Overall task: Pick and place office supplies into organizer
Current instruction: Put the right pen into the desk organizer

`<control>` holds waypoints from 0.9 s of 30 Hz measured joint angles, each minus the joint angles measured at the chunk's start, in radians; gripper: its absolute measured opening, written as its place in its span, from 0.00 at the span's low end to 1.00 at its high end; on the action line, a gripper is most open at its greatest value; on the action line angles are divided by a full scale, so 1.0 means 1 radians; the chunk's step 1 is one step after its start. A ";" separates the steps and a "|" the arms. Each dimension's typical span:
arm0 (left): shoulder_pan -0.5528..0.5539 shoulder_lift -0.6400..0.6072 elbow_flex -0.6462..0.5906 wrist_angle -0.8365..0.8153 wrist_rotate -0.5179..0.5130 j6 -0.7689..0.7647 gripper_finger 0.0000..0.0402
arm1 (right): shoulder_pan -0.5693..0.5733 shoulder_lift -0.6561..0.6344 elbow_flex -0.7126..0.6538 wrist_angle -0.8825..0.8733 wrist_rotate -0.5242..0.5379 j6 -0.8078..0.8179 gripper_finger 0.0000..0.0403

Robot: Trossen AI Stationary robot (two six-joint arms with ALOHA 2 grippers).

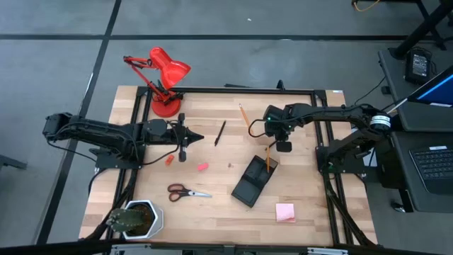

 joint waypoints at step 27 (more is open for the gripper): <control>0.001 0.000 0.000 -0.005 -0.004 0.010 0.01 | 0.005 -0.001 -0.106 0.133 -0.019 -0.051 0.46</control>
